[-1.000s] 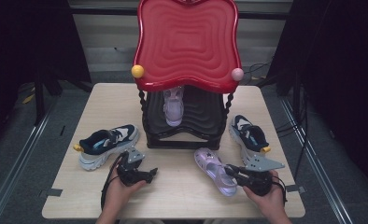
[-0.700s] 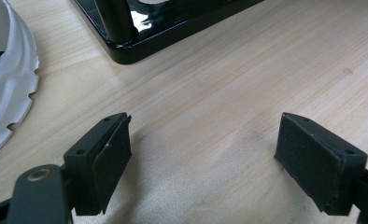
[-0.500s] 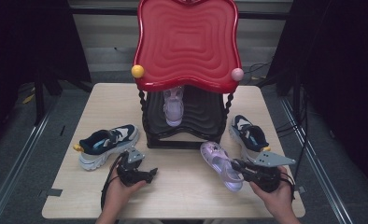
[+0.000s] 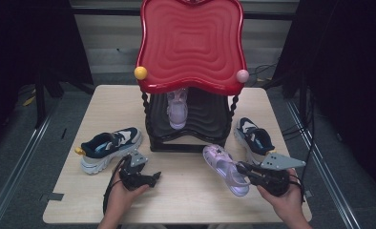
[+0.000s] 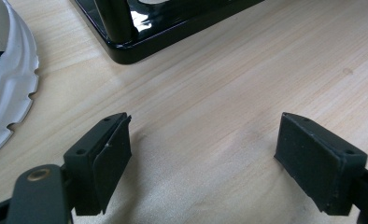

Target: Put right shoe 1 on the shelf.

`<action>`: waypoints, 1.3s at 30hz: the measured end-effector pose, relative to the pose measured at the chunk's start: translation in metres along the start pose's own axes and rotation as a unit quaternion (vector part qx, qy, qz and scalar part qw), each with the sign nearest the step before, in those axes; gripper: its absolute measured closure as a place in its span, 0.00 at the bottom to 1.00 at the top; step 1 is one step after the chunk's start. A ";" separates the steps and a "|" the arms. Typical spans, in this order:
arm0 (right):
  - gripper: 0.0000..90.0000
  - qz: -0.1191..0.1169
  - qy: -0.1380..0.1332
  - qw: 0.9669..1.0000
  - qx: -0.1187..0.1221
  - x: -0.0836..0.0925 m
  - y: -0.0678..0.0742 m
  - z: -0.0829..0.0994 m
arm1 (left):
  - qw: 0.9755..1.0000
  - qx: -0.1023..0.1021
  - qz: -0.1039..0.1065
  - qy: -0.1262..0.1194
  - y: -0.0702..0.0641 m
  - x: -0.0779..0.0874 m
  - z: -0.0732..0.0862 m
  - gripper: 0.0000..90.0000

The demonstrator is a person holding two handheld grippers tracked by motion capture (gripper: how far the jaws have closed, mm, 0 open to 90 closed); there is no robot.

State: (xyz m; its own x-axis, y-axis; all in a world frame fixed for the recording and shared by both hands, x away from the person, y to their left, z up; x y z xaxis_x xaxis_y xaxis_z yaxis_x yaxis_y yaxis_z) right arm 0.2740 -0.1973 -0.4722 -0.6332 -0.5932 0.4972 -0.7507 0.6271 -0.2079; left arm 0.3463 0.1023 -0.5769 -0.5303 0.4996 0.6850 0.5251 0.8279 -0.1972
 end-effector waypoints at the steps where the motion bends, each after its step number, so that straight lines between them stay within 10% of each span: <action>1: 0.92 0.000 -0.003 1.000 0.002 0.002 0.001 -0.002 | 1.000 0.000 0.000 0.000 0.000 0.000 0.000 0.20; 10: 0.92 0.013 -0.027 1.000 -0.001 0.013 -0.006 -0.027 | 1.000 0.000 0.000 0.000 0.000 0.000 0.000 0.20; 39: 0.92 0.145 -0.033 0.989 -0.007 -0.031 -0.041 -0.085 | 1.000 0.000 0.000 0.000 0.000 0.000 0.000 0.20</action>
State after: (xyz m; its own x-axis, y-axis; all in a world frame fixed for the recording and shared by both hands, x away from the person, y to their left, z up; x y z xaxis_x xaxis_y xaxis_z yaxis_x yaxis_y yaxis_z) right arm 0.3405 -0.1621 -0.4072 -0.8327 -0.4182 0.3630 -0.5332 0.7826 -0.3213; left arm 0.3463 0.1023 -0.5770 -0.5302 0.4996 0.6851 0.5253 0.8278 -0.1971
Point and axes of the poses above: each handheld gripper's, and its own axes: x roughly backward along the jaws, z roughly out of its underside, y roughly to its left, the point moved 10 cm from there along -x, roughly forward along the jaws, and after that the axes turned 14 degrees about x, right-handed, at the moved point
